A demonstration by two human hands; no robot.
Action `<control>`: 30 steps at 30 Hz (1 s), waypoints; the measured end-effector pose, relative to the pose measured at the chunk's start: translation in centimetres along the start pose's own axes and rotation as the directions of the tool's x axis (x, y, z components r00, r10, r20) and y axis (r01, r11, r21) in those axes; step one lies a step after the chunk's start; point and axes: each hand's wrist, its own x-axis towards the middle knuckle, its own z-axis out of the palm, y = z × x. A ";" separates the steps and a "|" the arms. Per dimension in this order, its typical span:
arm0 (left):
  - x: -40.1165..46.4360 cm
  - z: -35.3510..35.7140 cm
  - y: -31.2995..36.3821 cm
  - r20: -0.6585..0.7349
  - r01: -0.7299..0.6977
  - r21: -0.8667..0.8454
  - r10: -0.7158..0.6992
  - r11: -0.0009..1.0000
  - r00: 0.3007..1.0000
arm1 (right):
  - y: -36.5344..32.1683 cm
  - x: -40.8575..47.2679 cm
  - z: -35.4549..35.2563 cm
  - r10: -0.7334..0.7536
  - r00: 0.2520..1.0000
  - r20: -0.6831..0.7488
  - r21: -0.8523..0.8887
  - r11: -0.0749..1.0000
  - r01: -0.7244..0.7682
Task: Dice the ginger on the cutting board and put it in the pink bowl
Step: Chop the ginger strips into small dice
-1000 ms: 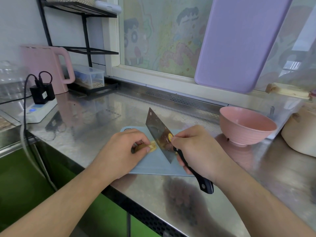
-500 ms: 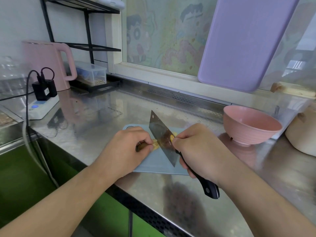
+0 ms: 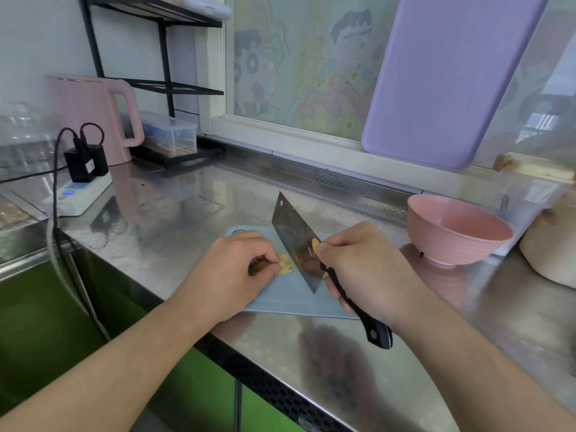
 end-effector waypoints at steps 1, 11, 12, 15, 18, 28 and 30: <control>0.0 0.0 0.0 0.001 -0.002 0.005 0.002 1.000 1.000 | -0.1 0.0 -0.1 -0.006 1.000 0.003 0.001 1.000 0.006; 0.1 0.1 -0.1 0.001 -0.011 0.011 0.011 1.000 1.000 | -1.0 -0.6 0.1 -0.055 0.998 0.037 -0.161 0.985 0.060; 0.1 0.1 -0.1 -0.001 -0.011 0.012 0.011 1.000 1.000 | -1.2 -0.7 0.1 -0.061 0.997 0.043 -0.188 0.980 0.068; 0.1 0.2 0.0 -0.015 -0.018 0.008 0.018 1.000 1.000 | -1.7 -1.0 0.3 -0.064 0.996 0.061 -0.246 0.966 0.077; 0.2 0.1 0.1 -0.018 -0.026 0.006 0.026 1.000 0.999 | -1.8 -0.9 1.1 -0.073 0.996 0.058 -0.295 0.951 0.087; -0.1 0.1 0.1 0.000 -0.040 0.053 0.040 0.998 0.999 | -0.1 0.1 1.0 0.008 1.000 0.014 -0.068 0.998 -0.007; -0.2 0.2 0.1 -0.008 -0.027 0.057 0.028 0.998 1.000 | -0.3 -0.1 0.6 0.009 1.000 0.006 -0.032 0.999 -0.009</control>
